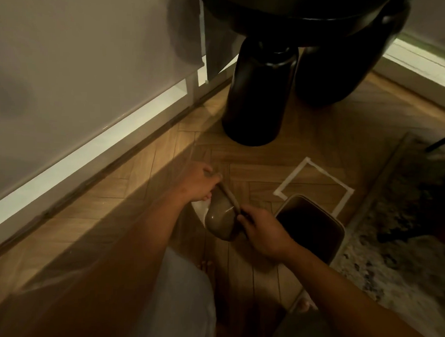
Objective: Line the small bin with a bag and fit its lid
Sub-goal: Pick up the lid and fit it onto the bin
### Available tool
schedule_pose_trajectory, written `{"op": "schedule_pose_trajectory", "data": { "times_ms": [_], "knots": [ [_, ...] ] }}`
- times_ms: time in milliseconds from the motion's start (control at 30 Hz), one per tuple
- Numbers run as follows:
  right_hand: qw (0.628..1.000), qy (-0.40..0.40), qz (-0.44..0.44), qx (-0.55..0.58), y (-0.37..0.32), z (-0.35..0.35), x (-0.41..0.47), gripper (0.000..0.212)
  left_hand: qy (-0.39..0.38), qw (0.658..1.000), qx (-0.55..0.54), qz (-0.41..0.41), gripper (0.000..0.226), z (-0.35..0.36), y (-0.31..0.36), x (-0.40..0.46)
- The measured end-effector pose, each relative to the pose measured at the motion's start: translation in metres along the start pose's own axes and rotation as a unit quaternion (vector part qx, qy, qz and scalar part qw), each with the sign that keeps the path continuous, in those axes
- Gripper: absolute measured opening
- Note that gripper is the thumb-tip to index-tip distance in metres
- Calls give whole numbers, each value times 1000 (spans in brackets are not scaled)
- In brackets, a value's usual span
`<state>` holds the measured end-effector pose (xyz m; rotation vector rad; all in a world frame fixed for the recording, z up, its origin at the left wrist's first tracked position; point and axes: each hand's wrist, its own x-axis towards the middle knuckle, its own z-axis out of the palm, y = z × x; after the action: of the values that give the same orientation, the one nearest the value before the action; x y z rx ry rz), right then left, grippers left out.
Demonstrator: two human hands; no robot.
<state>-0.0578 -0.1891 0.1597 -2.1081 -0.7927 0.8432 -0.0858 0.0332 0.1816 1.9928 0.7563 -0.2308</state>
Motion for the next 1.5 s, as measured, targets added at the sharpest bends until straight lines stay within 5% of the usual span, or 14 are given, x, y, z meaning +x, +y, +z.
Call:
{"op": "schedule_pose_trajectory", "data": {
  "times_ms": [133,433,633,933,1067,1200,1400,1500],
  "knots": [
    [995,11,54,77,19,-22,-19,25,16,997,60,49,53,12,6,-10],
    [956,133,128,227,45,-94,-71,28,-67,997,6,27,60,53,18,-10],
    [884,209,133,397,77,-137,-86,29,-130,989,55,48,78,77,39,-13],
    [788,269,179,524,108,-163,-83,36,-252,965,-15,67,96,122,63,-4],
    [750,309,228,538,126,-162,-78,33,-247,966,-14,69,91,144,72,7],
    [783,382,263,415,145,-158,-74,35,-211,975,5,71,80,162,77,21],
    [835,312,293,346,158,-160,-75,86,-208,974,55,71,79,172,71,43],
    [860,285,296,302,152,-156,-81,82,-228,972,28,54,73,177,68,51]
  ]
}}
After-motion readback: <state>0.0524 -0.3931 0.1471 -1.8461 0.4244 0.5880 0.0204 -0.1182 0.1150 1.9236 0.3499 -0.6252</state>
